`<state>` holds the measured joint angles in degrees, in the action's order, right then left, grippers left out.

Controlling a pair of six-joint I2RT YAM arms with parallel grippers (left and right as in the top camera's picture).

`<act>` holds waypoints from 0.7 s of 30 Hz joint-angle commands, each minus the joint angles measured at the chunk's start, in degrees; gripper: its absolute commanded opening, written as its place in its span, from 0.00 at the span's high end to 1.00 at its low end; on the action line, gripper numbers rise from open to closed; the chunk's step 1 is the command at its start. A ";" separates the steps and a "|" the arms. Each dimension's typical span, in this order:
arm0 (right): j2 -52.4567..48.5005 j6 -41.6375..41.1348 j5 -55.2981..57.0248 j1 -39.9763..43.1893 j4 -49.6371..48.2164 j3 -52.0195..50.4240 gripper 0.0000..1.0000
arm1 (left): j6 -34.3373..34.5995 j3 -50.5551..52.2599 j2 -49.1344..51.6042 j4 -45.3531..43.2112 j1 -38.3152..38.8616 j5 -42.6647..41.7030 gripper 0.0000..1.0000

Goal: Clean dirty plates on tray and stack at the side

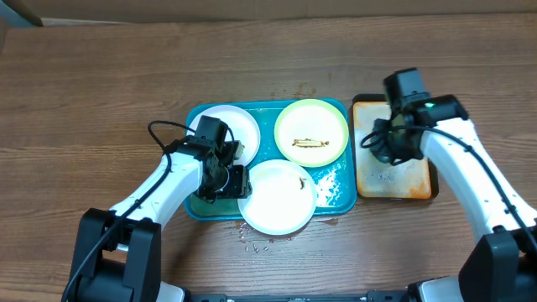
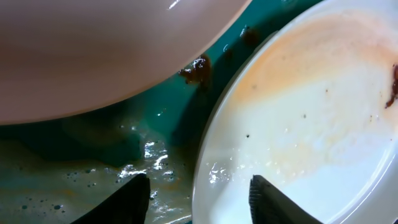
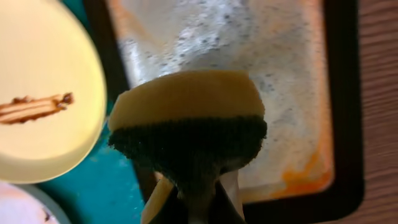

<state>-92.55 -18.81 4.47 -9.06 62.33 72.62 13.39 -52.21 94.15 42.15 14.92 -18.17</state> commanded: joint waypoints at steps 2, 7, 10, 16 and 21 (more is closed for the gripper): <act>-0.37 1.16 0.17 3.54 -0.20 -0.26 0.96 | 2.12 0.83 0.35 0.00 1.14 -1.36 0.53; -0.48 1.29 1.03 5.46 -0.44 -0.26 0.96 | 4.04 2.19 0.35 -0.02 2.71 -1.31 0.61; -0.81 1.31 1.05 5.97 -0.39 -0.26 0.96 | 4.28 3.39 0.35 -0.22 2.99 -1.03 0.61; -0.81 1.29 1.01 5.99 0.00 -0.26 0.96 | 4.72 5.44 0.35 -1.53 3.10 2.01 0.96; -0.81 1.29 1.03 5.99 0.04 -0.26 0.96 | 6.16 4.57 0.33 -2.38 3.06 2.08 0.96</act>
<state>-93.19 -17.93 4.93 -3.36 62.57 72.62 18.13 -48.18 93.71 39.46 17.65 -18.92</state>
